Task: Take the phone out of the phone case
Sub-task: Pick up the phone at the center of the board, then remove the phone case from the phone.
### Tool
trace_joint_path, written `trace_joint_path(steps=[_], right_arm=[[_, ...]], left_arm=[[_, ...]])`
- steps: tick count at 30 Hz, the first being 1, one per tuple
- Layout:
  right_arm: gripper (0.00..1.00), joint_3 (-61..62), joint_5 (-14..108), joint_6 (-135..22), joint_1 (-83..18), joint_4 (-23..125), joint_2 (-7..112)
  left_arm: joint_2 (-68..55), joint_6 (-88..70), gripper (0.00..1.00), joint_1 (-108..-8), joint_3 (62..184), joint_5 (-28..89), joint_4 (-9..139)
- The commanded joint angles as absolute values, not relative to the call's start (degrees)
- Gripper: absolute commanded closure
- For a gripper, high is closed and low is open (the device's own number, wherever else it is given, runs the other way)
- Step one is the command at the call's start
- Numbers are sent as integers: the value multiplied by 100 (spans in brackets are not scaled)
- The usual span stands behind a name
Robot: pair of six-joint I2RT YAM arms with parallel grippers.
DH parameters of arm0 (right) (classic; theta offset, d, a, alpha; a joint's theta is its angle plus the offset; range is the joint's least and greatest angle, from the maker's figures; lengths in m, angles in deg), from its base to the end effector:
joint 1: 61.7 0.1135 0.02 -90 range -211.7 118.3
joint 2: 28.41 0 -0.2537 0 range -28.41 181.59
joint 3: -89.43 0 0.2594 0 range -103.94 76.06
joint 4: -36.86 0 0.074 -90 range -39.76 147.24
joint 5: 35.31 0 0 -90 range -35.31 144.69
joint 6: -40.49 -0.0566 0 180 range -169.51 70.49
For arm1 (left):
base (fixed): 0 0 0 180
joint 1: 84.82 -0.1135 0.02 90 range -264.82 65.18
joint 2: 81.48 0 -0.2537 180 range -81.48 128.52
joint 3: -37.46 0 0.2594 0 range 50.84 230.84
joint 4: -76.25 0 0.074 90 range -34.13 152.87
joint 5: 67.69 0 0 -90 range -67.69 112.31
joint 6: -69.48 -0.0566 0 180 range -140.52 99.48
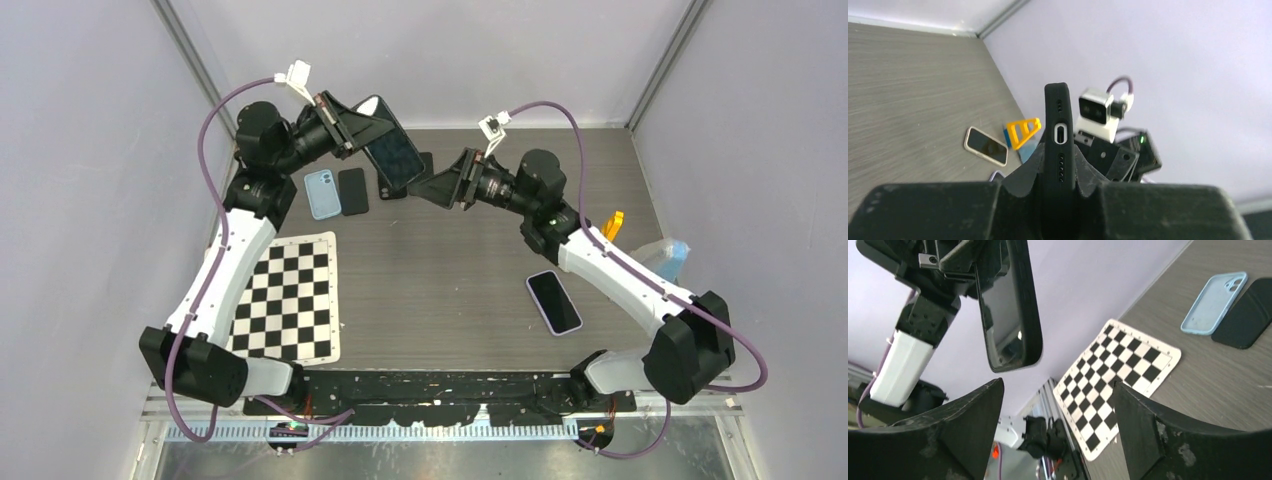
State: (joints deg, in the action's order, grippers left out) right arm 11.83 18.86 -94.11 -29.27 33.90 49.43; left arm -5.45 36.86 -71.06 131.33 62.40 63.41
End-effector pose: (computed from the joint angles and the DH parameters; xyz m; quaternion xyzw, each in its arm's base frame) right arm 0.2740 0.2134 0.3661 -0.1517 0.6766 0.5949 0.4066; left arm 0.3046 -0.1121 0.4494 -0.0012 0.6831 -0.5912 0.4287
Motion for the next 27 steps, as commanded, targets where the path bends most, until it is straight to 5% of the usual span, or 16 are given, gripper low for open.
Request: trace_joint_path(steps=[1,7,10,22,25,27], right_arm=[[19,1720,2924,-10648,-2755,1231,4803],[7,1757,3486,-11301,-2403,309,5126],[9,1703,3602,-11635,-2313,-107,5381],[58,1491,3658,-11810,-2277,-276,5674],[50,1462,3567,-11725,-2280,-289,5669],[35,1459,3545,-11721,-2278,-305,5662]], left_arm=[[-724,4945,100,-7129,13096,5147,7255],[-691,5985,100,-7128,12625,4894,8233],[-772,6001,100,-7129,12601,4767,8040],[-1047,6055,100,-7129,12382,4542,7843],[-1062,6161,100,-7127,12338,4549,7876],[-1063,6190,100,-7128,12320,4551,7865]])
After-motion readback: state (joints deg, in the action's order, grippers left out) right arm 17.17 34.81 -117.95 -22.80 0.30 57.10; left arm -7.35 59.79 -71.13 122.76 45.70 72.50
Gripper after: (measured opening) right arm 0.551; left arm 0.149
